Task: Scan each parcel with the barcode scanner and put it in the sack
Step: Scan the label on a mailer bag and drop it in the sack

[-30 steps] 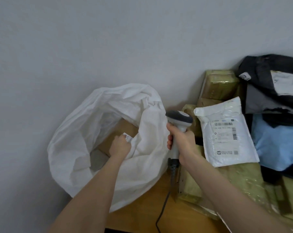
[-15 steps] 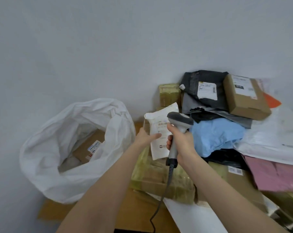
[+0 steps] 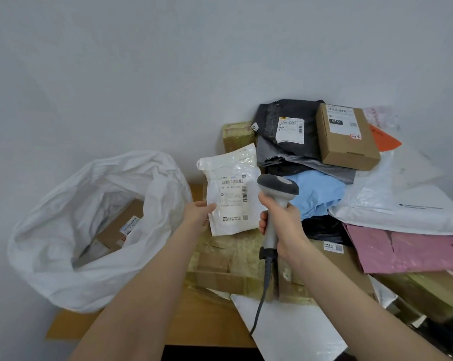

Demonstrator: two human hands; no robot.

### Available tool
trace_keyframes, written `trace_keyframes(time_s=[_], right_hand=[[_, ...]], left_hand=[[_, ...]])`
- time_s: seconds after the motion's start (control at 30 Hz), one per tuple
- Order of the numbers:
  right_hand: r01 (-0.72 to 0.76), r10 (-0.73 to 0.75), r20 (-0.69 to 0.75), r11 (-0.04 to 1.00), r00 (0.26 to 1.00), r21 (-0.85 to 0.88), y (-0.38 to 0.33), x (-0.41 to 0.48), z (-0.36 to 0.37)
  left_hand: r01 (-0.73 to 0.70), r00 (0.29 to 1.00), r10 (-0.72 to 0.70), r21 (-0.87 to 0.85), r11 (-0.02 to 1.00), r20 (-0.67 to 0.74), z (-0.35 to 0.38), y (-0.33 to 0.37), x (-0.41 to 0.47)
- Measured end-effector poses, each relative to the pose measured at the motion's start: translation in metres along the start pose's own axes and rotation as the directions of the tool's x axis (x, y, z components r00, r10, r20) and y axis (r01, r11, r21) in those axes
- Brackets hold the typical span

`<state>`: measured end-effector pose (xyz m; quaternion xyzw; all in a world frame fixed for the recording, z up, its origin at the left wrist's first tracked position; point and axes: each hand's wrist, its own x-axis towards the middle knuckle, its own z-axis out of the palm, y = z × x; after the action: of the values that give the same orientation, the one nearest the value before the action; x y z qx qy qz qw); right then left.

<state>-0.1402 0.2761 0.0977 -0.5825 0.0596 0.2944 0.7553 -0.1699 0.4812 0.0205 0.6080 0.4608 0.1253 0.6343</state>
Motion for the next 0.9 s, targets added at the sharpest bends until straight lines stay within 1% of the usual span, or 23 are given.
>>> trace_keyframes(time_s=[0.1, 0.23, 0.33, 0.5, 0.7, 0.9], right_hand=[[0.001, -0.001, 0.002, 1.0, 1.0, 0.012, 0.004, -0.003, 0.005], [0.016, -0.016, -0.002, 1.0, 1.0, -0.006, 0.011, -0.009, 0.013], [0.056, -0.055, 0.015, 0.997, 0.998, -0.061, 0.018, -0.018, 0.017], [0.135, -0.123, 0.077, 0.977, 0.989, -0.165, 0.034, -0.041, 0.026], [0.149, -0.127, 0.119, 0.97, 0.985, -0.194, 0.045, -0.06, 0.044], [0.148, -0.126, 0.112, 0.964, 0.986, -0.22, 0.049, -0.065, 0.053]], left_hand=[[-0.061, 0.998, 0.059, -0.052, 0.997, -0.031, -0.008, 0.009, -0.002], [-0.122, 0.99, 0.118, -0.059, 0.991, -0.077, -0.025, 0.021, -0.002], [-0.13, 0.99, 0.123, -0.124, 0.984, -0.07, -0.039, 0.025, -0.007], [-0.144, 0.988, 0.133, -0.143, 0.979, -0.078, -0.056, 0.018, -0.011], [-0.17, 0.983, 0.161, -0.114, 0.979, -0.087, -0.067, 0.002, -0.007], [-0.172, 0.983, 0.162, -0.123, 0.977, -0.089, -0.07, -0.004, -0.005]])
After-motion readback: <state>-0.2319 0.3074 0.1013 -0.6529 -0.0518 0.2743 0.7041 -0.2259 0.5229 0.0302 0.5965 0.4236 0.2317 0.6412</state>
